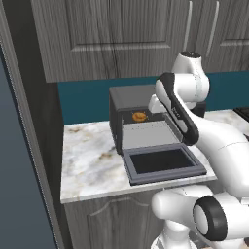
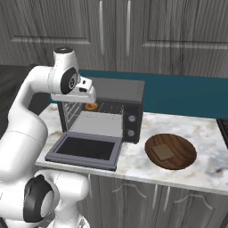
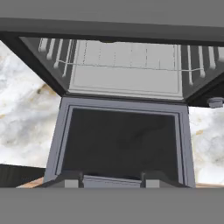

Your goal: Pick up the heated bread from the toaster oven and place it in the bowl. Then move the bread bowl to the dining counter.

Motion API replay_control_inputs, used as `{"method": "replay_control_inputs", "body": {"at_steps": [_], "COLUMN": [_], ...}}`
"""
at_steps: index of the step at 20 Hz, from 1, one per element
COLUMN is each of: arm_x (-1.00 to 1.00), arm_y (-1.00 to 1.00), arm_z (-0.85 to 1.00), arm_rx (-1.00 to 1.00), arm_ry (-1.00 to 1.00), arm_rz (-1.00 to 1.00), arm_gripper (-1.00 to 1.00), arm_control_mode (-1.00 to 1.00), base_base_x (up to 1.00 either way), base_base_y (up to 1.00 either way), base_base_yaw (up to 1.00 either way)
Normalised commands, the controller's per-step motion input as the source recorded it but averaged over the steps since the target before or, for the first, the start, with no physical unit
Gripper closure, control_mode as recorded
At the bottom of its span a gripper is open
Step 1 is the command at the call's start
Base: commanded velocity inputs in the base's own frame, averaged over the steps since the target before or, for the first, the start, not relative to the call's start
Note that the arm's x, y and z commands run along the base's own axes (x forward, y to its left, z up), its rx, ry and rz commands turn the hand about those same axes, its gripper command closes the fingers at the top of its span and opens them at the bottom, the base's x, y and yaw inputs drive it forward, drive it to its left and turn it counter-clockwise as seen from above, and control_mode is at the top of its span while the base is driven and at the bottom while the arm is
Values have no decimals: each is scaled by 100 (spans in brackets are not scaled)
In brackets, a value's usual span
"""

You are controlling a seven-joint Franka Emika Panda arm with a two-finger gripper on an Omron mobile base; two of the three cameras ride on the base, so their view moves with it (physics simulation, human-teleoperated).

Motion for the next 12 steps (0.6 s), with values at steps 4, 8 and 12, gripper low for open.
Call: {"method": "replay_control_inputs", "body": {"at_steps": [4, 8, 12], "arm_x": [-11, -8, -9], "arm_y": [0, 3, 2], "arm_z": [0, -14, -65], "arm_rx": [0, -1, 0], "arm_ry": [-3, -6, -30], "arm_rz": [0, 0, 0], "arm_gripper": [-100, -100, -100], "arm_control_mode": [-100, -100, -100], "base_base_x": [0, 0, 0], "base_base_y": [0, 0, 0], "base_base_yaw": [0, 0, 0]}}
